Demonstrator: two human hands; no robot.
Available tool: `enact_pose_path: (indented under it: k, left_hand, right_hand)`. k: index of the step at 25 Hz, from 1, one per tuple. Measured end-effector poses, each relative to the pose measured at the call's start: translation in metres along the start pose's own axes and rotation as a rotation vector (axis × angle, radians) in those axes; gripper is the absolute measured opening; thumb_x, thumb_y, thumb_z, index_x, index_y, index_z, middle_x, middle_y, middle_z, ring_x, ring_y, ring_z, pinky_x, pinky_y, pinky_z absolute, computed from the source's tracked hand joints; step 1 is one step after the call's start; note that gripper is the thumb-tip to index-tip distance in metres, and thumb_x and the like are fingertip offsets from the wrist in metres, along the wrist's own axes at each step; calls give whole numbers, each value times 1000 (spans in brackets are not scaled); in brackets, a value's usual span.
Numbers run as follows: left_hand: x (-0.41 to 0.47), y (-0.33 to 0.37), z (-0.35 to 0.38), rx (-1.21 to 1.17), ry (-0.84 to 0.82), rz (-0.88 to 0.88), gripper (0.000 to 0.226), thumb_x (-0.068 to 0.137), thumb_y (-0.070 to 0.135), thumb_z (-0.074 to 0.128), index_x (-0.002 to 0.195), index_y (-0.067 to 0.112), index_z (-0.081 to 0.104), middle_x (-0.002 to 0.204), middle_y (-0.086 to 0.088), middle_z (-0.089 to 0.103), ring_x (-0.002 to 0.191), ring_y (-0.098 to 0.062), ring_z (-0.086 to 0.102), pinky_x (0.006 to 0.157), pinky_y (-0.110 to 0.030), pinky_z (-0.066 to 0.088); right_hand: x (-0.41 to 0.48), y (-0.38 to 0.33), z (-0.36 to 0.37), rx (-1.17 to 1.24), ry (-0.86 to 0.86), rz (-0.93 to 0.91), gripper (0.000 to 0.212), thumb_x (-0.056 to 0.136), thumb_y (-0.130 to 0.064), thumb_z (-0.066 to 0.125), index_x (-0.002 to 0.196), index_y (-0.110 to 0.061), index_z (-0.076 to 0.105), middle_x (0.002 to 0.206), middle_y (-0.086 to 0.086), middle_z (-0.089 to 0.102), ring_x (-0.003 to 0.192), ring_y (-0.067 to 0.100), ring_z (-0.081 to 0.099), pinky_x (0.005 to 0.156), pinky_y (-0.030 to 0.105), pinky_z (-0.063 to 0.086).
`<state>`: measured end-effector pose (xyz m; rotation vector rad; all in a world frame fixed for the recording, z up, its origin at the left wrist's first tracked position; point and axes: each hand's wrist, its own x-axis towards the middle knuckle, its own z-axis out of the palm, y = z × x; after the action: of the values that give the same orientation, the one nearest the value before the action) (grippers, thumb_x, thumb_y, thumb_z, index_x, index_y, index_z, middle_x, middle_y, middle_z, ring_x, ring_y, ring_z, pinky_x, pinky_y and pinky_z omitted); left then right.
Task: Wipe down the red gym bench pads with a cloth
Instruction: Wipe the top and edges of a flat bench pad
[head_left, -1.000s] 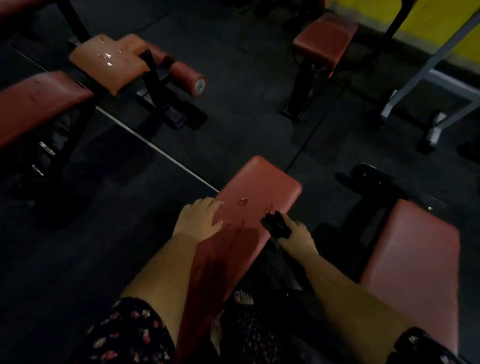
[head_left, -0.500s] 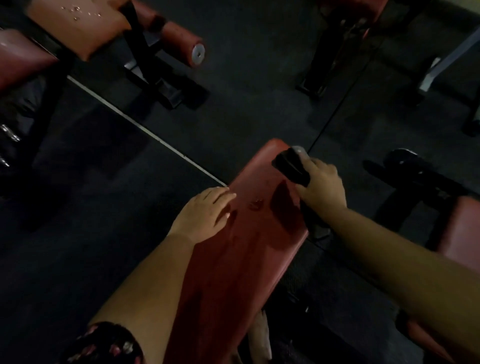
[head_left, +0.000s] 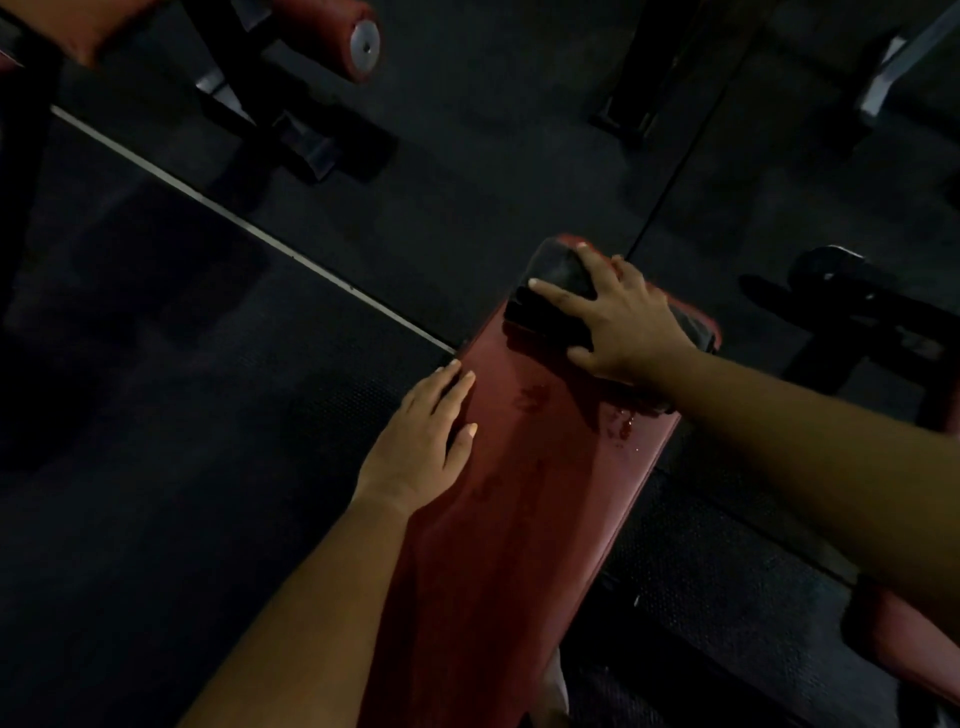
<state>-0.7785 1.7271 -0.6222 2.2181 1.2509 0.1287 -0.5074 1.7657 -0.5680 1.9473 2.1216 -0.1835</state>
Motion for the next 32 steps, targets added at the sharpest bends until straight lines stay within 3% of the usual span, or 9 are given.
enact_pose_path:
  k: [4,8,10,13,17,23,28,30,32]
  left_hand:
    - [0,-2,3,1,17,-14,65,94,52,25,154,26,22,161,3,17,147,-19,16,114,-39,30]
    - [1,-4,5,4,18,0,68,93,54,22,153,23,26,160,-1,21,146,-20,20,113,-43,35]
    - [0,-2,5,-3,26,7,67,93,53,23,153,23,26,161,0,21,146,-21,21,113,-41,34]
    - [-1,-3,4,-5,36,5,67,93,53,23,153,24,27,161,1,21,146,-20,21,111,-39,32]
    - [-1,-3,4,-9,45,13,64,94,51,25,152,23,28,160,0,23,146,-22,22,110,-41,33]
    - [0,-3,2,14,30,23,64,95,49,27,152,20,30,159,-3,26,144,-24,25,112,-40,30]
    - [-1,-1,-2,-17,17,-7,61,96,48,34,152,23,30,159,2,24,145,-19,21,113,-40,30]
    - [8,5,-5,16,21,-24,58,97,39,46,151,25,31,158,3,24,144,-16,21,113,-41,31]
    - [22,14,-6,51,38,-17,58,97,35,49,151,25,31,158,5,24,144,-16,20,113,-40,28]
  right_hand:
    - [-1,-29,-7,24,-29,66,75,91,-36,51,147,-55,5,159,14,3,121,40,39,86,49,44]
    - [-12,-44,4,-238,112,-297,62,96,-38,41,149,-50,11,156,21,19,105,37,49,70,41,45]
    - [7,-16,1,-246,109,-213,61,97,-36,40,148,-52,10,157,19,16,110,38,47,75,43,45]
    - [34,14,-5,-193,116,58,60,98,-32,41,148,-52,13,157,17,17,113,41,45,82,49,46]
    - [40,-6,-8,-90,62,288,66,98,-26,45,150,-47,10,156,19,15,113,41,45,82,49,47]
    - [8,2,-1,-170,40,-70,62,99,-30,35,149,-50,4,157,19,13,116,41,43,84,47,45]
    - [18,31,-2,8,15,436,67,96,-24,45,151,-45,13,145,17,32,109,41,47,82,48,47]
    - [14,13,-1,26,26,421,68,96,-23,46,152,-42,11,149,20,28,111,41,47,80,46,47]
    - [13,-1,0,25,47,281,68,97,-25,45,151,-45,8,154,21,18,115,41,44,81,45,46]
